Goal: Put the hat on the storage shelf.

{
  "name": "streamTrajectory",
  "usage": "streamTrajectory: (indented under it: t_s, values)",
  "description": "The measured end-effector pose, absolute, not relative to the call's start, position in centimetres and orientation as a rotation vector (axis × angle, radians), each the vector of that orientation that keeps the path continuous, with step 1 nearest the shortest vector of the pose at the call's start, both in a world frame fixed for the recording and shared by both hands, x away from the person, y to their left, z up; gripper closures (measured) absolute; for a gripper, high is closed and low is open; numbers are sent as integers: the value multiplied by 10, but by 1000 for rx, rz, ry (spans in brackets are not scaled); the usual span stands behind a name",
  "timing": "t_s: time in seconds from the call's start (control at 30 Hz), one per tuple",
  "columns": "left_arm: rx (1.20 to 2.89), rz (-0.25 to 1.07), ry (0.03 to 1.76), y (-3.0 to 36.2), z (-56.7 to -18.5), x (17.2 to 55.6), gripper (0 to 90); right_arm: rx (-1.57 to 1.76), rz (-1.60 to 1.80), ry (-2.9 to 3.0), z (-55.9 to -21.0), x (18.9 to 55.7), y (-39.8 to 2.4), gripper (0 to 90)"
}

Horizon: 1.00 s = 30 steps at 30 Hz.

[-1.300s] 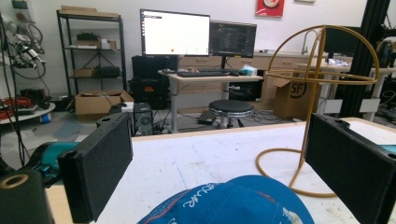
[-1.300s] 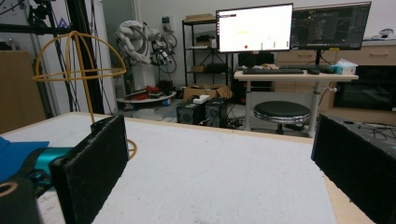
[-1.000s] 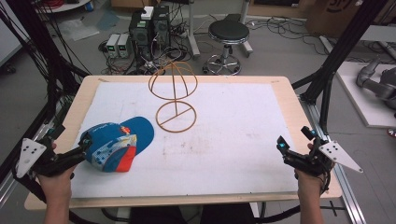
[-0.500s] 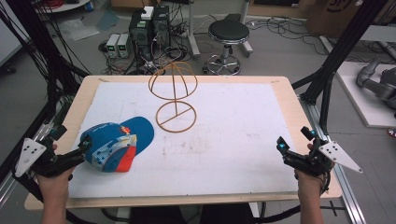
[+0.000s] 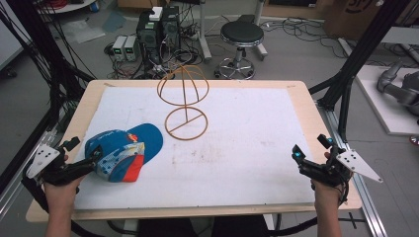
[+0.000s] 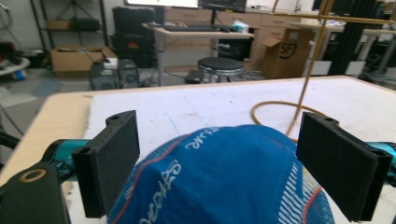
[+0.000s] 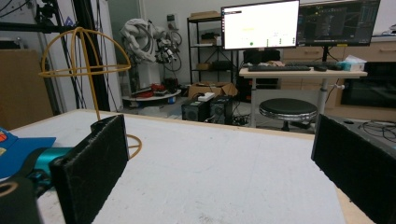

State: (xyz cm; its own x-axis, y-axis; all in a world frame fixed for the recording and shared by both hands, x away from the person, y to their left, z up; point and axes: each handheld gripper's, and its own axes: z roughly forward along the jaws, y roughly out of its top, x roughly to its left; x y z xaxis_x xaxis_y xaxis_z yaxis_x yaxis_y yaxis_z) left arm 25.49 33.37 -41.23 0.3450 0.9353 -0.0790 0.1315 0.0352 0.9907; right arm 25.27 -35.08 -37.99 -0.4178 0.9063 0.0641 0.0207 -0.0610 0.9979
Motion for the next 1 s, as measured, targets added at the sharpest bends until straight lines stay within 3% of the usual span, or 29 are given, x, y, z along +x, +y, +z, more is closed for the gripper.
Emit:
streamTrajectory:
  t_s: [0.4,0.8,0.87,1.0]
  values:
    - [1478,747,984,343,-423,265,169,1027,1572,1500,-380,252,-350,38]
    - [1531,721,1039,344,-431,269,243,998,1582,1515,-381,252,-349,38]
    - [1543,709,1032,343,-432,270,328,995,1584,1518,-381,252,-348,38]
    - [1563,690,1060,340,-434,271,394,1001,1583,1518,-381,252,-348,38]
